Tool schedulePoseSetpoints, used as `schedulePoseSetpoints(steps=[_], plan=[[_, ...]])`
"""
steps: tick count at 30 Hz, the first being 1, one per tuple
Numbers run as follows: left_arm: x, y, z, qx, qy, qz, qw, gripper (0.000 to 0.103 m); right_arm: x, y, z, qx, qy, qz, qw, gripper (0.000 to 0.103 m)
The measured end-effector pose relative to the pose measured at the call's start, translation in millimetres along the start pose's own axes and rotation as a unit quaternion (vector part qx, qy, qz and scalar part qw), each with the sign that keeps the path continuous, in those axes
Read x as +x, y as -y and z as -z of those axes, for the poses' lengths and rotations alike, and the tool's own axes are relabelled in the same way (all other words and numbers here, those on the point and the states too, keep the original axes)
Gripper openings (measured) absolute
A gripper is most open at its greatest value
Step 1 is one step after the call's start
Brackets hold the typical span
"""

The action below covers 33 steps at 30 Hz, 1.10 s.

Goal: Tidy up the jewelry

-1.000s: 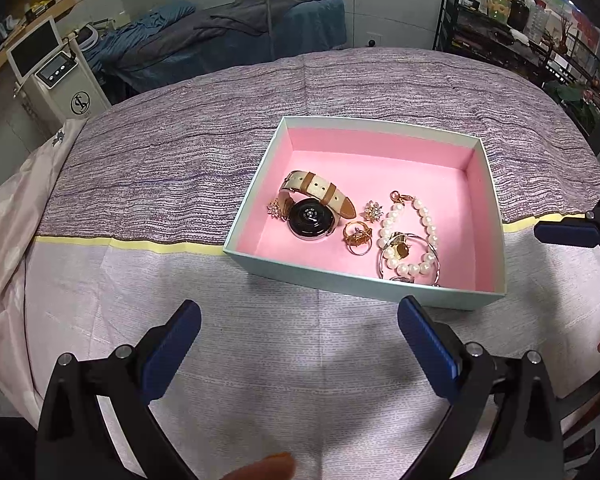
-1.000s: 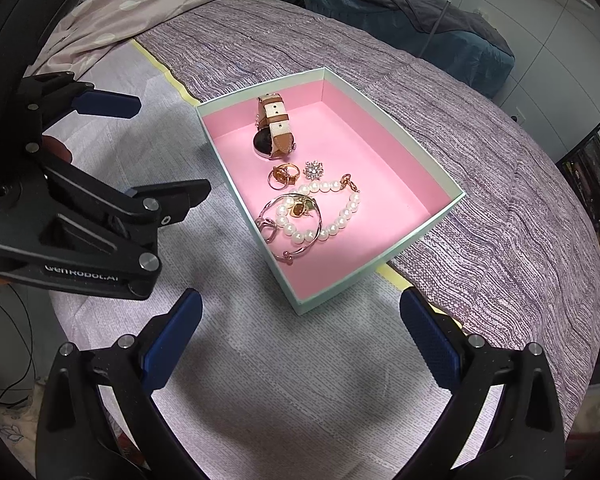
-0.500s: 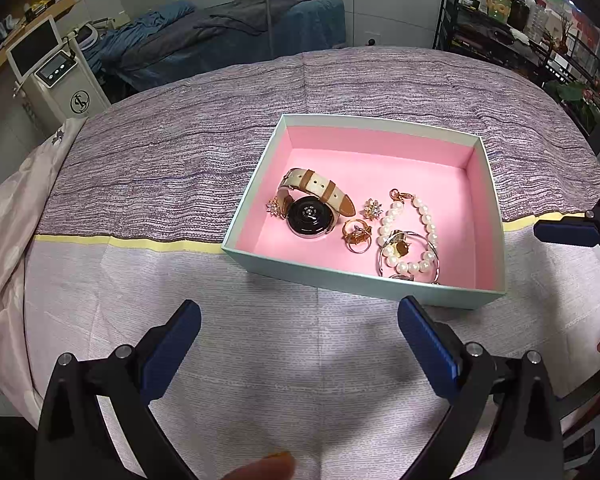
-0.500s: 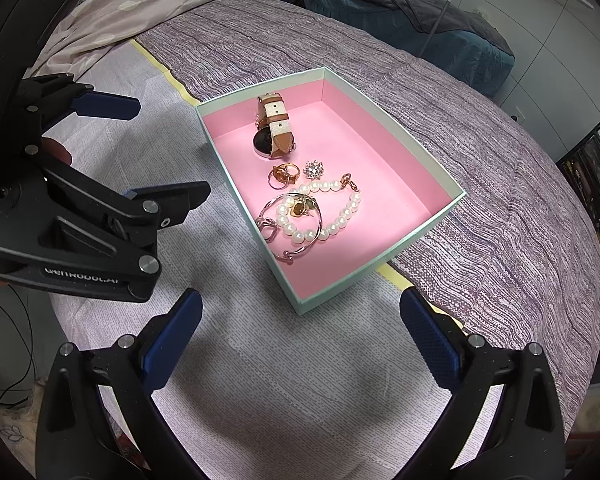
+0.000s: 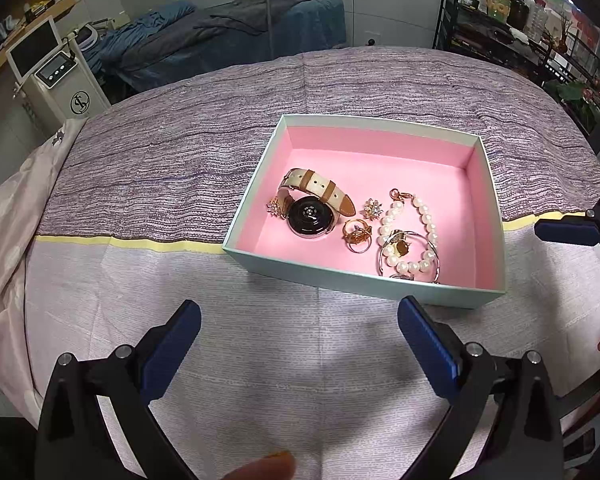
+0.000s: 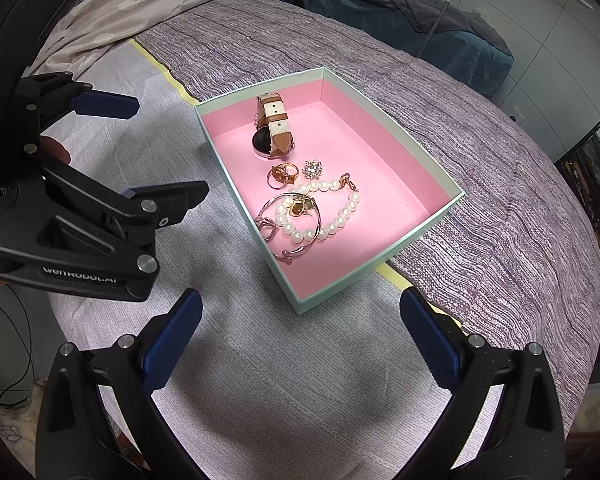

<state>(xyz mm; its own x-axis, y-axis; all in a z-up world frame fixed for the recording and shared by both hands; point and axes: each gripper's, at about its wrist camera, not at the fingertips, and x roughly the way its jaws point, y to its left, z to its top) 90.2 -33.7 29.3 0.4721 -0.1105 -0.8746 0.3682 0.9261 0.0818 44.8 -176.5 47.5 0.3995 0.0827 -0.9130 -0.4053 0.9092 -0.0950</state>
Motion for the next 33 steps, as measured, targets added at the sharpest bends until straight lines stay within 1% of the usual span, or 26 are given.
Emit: schedulePoseSetpoints(steps=[23, 29, 33], plan=[[0.0, 0.7, 0.9, 0.002, 0.000, -0.001, 1.0000, 0.097, 0.0, 3.0, 0.9, 0.001, -0.001, 0.004, 1.000, 0.098], [-2.7, 1.1, 2.9, 0.006, 0.018, 0.001, 0.9998, 0.097, 0.3, 3.8, 1.4, 0.004, 0.001, 0.008, 1.000, 0.098], [-2.5, -0.8, 3.2, 0.000, 0.018, 0.004, 0.9998, 0.097, 1.6, 2.0, 1.5, 0.004, 0.002, 0.013, 1.000, 0.098]])
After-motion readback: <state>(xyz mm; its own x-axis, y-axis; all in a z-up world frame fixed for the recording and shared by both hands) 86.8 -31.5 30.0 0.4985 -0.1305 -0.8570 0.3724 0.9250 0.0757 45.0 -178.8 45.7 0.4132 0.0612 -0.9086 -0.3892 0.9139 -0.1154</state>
